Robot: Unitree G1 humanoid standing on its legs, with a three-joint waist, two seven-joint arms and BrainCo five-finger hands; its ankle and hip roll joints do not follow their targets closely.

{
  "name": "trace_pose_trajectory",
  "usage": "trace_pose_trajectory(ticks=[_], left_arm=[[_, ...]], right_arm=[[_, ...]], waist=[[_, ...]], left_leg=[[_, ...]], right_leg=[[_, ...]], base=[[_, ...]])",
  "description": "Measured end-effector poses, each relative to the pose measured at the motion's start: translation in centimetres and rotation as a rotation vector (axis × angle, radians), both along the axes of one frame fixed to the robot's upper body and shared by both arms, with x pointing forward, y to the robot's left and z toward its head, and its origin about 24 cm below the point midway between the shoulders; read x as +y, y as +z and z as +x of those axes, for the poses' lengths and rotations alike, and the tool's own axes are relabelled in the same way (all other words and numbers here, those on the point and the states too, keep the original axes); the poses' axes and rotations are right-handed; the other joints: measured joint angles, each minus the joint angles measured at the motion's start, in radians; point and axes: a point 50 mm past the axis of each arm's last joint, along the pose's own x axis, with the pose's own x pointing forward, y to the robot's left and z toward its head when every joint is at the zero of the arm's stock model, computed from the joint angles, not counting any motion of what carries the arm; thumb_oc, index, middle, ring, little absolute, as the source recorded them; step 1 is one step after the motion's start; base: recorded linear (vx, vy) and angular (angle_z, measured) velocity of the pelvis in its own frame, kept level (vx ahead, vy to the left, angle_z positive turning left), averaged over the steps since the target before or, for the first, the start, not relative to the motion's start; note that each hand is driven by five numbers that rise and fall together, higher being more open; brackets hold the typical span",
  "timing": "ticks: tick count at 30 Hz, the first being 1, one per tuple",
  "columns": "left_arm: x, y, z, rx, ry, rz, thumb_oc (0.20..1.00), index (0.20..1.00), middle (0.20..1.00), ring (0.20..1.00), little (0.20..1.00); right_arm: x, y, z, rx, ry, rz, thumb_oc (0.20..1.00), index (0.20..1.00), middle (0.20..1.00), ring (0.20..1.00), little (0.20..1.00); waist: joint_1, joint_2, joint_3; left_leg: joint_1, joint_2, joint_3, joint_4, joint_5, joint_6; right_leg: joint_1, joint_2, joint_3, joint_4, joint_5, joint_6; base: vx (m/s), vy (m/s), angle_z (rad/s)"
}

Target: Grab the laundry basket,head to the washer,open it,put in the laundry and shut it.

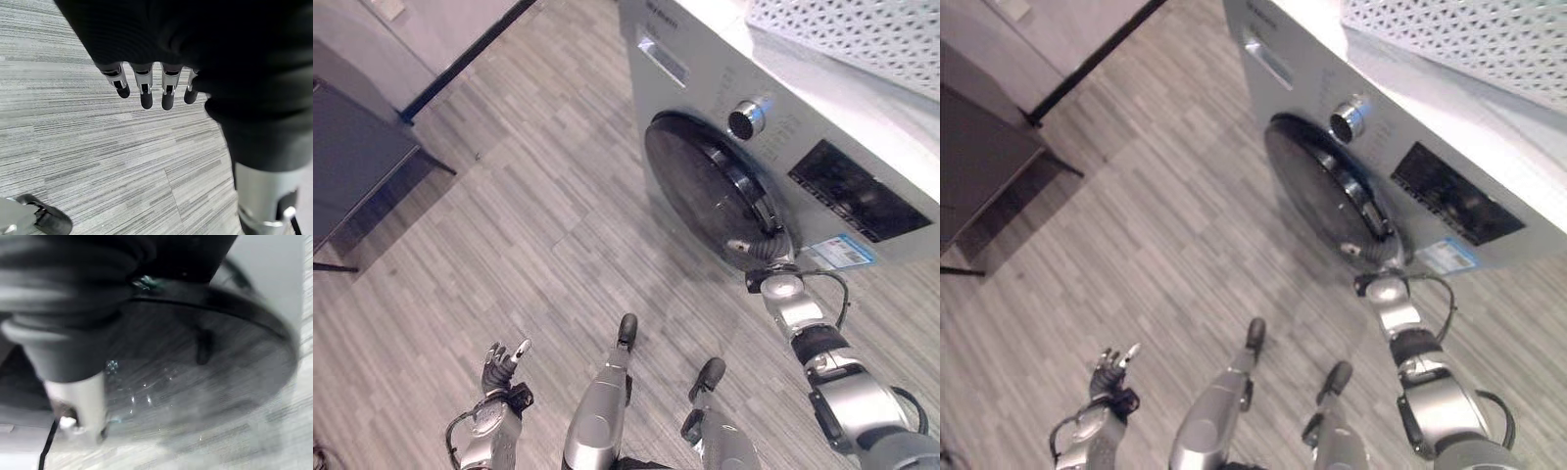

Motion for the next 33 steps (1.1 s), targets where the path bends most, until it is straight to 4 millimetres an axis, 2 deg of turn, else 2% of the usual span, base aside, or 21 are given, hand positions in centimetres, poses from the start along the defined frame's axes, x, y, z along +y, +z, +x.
trace_pose_trajectory(ticks=[5, 6, 7, 9, 10, 13, 14, 16, 17, 18, 19, 20, 22, 24, 25, 27, 29, 30, 31, 33], left_arm=[[-0.3, 1.1, 1.5, -0.053, -0.009, 0.003, 1.000, 1.000, 1.000, 1.000, 1.000], [-0.5, 1.5, 2.1, -0.072, -0.021, 0.006, 1.000, 1.000, 1.000, 1.000, 1.000], [-1.0, 1.7, 2.4, -0.075, -0.040, 0.011, 1.000, 1.000, 1.000, 1.000, 1.000], [-1.2, 1.9, 2.5, -0.081, -0.056, 0.017, 1.000, 1.000, 1.000, 1.000, 1.000], [-1.2, 2.2, 2.6, -0.091, -0.060, 0.026, 1.000, 1.000, 1.000, 1.000, 1.000], [-0.3, 3.6, 2.4, -0.139, -0.069, 0.067, 1.000, 1.000, 1.000, 1.000, 1.000], [0.1, 4.3, 2.3, -0.165, -0.077, 0.087, 1.000, 1.000, 1.000, 1.000, 1.000], [1.8, 7.1, 2.2, -0.251, -0.118, 0.190, 1.000, 1.000, 1.000, 1.000, 1.000], [3.3, 9.9, 2.5, -0.346, -0.136, 0.261, 1.000, 1.000, 1.000, 1.000, 1.000], [3.8, 11.1, 2.6, -0.394, -0.142, 0.290, 1.000, 1.000, 1.000, 1.000, 1.000], [4.3, 12.8, 3.0, -0.458, -0.156, 0.332, 1.000, 1.000, 1.000, 1.000, 1.000], [4.3, 14.3, 3.3, -0.499, -0.206, 0.374, 1.000, 1.000, 1.000, 1.000, 1.000], [3.2, 18.7, 4.1, -0.647, -0.387, 0.466, 1.000, 1.000, 1.000, 1.000, 1.000], [1.4, 21.7, 4.6, -0.747, -0.585, 0.522, 1.000, 1.000, 1.000, 1.000, 1.000], [0.0, 23.3, 5.1, -0.775, -0.791, 0.582, 1.000, 1.000, 1.000, 1.000, 1.000], [-0.2, 24.0, 5.8, -0.692, -0.980, 0.651, 1.000, 1.000, 1.000, 1.000, 1.000], [-0.4, 23.2, 6.7, -0.534, -1.174, 0.690, 1.000, 1.000, 1.000, 1.000, 1.000], [-0.8, 22.2, 6.8, -0.396, -1.321, 0.717, 1.000, 1.000, 1.000, 1.000, 1.000], [-0.7, 20.8, 6.1, -0.197, -1.492, 0.751, 1.000, 1.000, 1.000, 1.000, 1.000], [-0.3, 17.8, 5.7, 0.002, -1.625, 0.678, 1.000, 1.000, 1.000, 1.000, 1.000]], right_arm=[[5.8, -3.6, -1.8, 0.070, 0.092, 0.199, 1.000, 1.000, 1.000, 1.000, 1.000], [7.5, -4.4, -2.3, 0.099, 0.136, 0.229, 1.000, 1.000, 1.000, 1.000, 1.000], [9.3, -5.9, -3.6, 0.158, 0.198, 0.258, 1.000, 1.000, 1.000, 1.000, 1.000], [11.6, -8.0, -5.4, 0.281, 0.361, 0.276, 1.000, 1.000, 1.000, 1.000, 1.000], [14.8, -9.2, -7.0, 0.380, 0.522, 0.308, 1.000, 1.000, 1.000, 1.000, 1.000], [18.7, -9.3, -8.6, 0.417, 0.675, 0.365, 1.000, 1.000, 1.000, 1.000, 1.000], [19.1, -9.3, -8.9, 0.417, 0.686, 0.384, 1.000, 1.000, 1.000, 1.000, 1.000], [17.7, -9.9, -9.1, 0.421, 0.626, 0.411, 1.000, 1.000, 1.000, 1.000, 1.000], [13.6, -10.9, -8.9, 0.423, 0.484, 0.396, 1.000, 1.000, 1.000, 1.000, 1.000], [11.8, -11.5, -9.2, 0.434, 0.431, 0.378, 1.000, 1.000, 1.000, 1.000, 1.000], [8.7, -12.4, -10.1, 0.459, 0.355, 0.321, 1.000, 1.000, 1.000, 1.000, 1.000], [6.7, -12.9, -11.2, 0.474, 0.329, 0.279, 1.000, 1.000, 1.000, 1.000, 1.000], [2.6, -14.3, -14.3, 0.512, 0.175, 0.277, 1.000, 1.000, 1.000, 1.000, 1.000], [0.1, -15.3, -17.0, 0.571, 0.095, 0.253, 1.000, 1.000, 1.000, 1.000, 1.000], [-1.4, -16.2, -19.3, 0.630, 0.038, 0.233, 1.000, 1.000, 1.000, 1.000, 1.000], [-1.3, -17.1, -20.6, 0.680, 0.013, 0.246, 1.000, 1.000, 1.000, 1.000, 1.000], [-0.9, -18.2, -22.3, 0.750, 0.006, 0.255, 1.000, 1.000, 1.000, 1.000, 1.000], [-0.6, -18.4, -22.2, 0.764, 0.028, 0.254, 1.000, 1.000, 1.000, 1.000, 1.000], [-0.2, -18.7, -22.2, 0.780, 0.030, 0.268, 1.000, 1.000, 1.000, 1.000, 1.000], [-0.2, -18.7, -22.0, 0.785, 0.040, 0.262, 1.000, 1.000, 1.000, 1.000, 1.000]], waist=[[-0.018, -0.009, -0.006], [-0.019, -0.011, -0.010], [-0.013, -0.016, -0.029], [0.008, -0.018, -0.074], [0.042, -0.011, -0.104], [0.059, -0.013, -0.117], [0.066, -0.019, -0.119], [0.071, -0.042, -0.131], [0.064, -0.055, -0.135], [0.065, -0.066, -0.141], [0.045, -0.087, -0.149], [0.034, -0.102, -0.151], [0.009, -0.142, -0.175], [-0.023, -0.167, -0.189], [-0.066, -0.183, -0.197], [-0.090, -0.187, -0.200], [-0.133, -0.176, -0.198], [-0.139, -0.174, -0.197], [-0.154, -0.174, -0.197], [-0.201, -0.169, -0.202]], left_leg=[[0.040, 0.004, -0.014, -0.002, -0.003, -0.004], [0.039, 0.009, -0.017, 0.004, -0.005, -0.007], [0.035, 0.014, -0.020, 0.010, -0.010, -0.013], [0.032, 0.015, -0.025, 0.009, -0.012, -0.016], [0.032, 0.012, -0.030, 0.009, -0.009, -0.011], [0.051, 0.006, -0.046, 0.009, -0.009, -0.010], [0.058, 0.006, -0.047, 0.008, -0.009, -0.010], [0.063, 0.003, -0.044, 0.010, -0.011, -0.009], [0.076, 0.001, -0.041, 0.008, -0.012, -0.007], [0.080, -0.001, -0.037, 0.007, -0.013, -0.007], [0.088, 0.002, -0.027, 0.006, -0.013, -0.007], [0.100, 0.003, -0.021, 0.000, -0.014, -0.007], [0.110, 0.003, -0.018, -0.007, -0.017, -0.011], [0.113, 0.006, -0.014, -0.010, -0.019, -0.009], [0.119, 0.013, 0.001, -0.007, -0.021, -0.008], [0.129, 0.021, 0.022, -0.003, -0.029, -0.012], [0.133, 0.033, 0.052, -0.001, -0.031, -0.015], [0.127, 0.036, 0.060, 0.004, -0.031, -0.016], [0.126, 0.041, 0.069, 0.014, -0.036, -0.017], [0.131, 0.042, 0.096, 0.014, -0.039, -0.015]], right_leg=[[0.040, 0.008, -0.011, 0.003, -0.012, -0.006], [0.041, 0.013, -0.009, 0.003, -0.016, -0.016], [0.042, 0.016, -0.011, 0.003, -0.015, -0.017], [0.042, 0.015, -0.013, 0.003, -0.016, -0.017], [0.045, 0.013, -0.017, 0.003, -0.017, -0.016], [0.072, 0.010, -0.035, 0.003, -0.023, -0.007], [0.078, 0.009, -0.036, 0.003, -0.026, -0.007], [0.079, 0.005, -0.036, 0.004, -0.027, -0.005], [0.094, 0.002, -0.033, 0.003, -0.027, 0.000], [0.097, 0.000, -0.029, 0.003, -0.027, 0.000], [0.095, -0.001, -0.021, 0.003, -0.028, 0.002], [0.101, -0.001, -0.017, 0.003, -0.029, 0.003], [0.110, 0.000, -0.010, 0.001, -0.029, 0.003], [0.109, 0.002, -0.004, -0.004, -0.029, 0.003], [0.104, 0.005, 0.013, -0.004, -0.026, -0.001], [0.103, 0.011, 0.038, -0.005, -0.021, -0.006], [0.088, 0.017, 0.069, -0.005, -0.010, -0.008], [0.086, 0.020, 0.075, -0.003, -0.006, -0.005], [0.081, 0.022, 0.083, 0.004, -0.004, -0.003], [0.066, 0.021, 0.110, -0.004, 0.000, -0.003]], base=[[0.04, -0.013, 0.01], [0.05, -0.048, -0.05], [0.05, -0.047, 0.02], [0.03, -0.041, 0.10], [0.03, -0.056, 0.14], [-0.01, -0.028, 0.18], [-0.07, 0.009, 0.12], [-0.03, 0.004, 0.02], [0.01, -0.038, -0.07], [0.01, -0.040, -0.13], [0.01, -0.052, -0.15], [0.01, -0.039, -0.19], [0.00, -0.026, -0.11], [0.00, -0.010, -0.12], [-0.01, 0.013, -0.32], [0.00, 0.020, -0.43], [0.01, 0.031, -0.42], [0.02, 0.025, -0.35], [0.01, 0.034, -0.31], [0.00, 0.026, -0.35]])
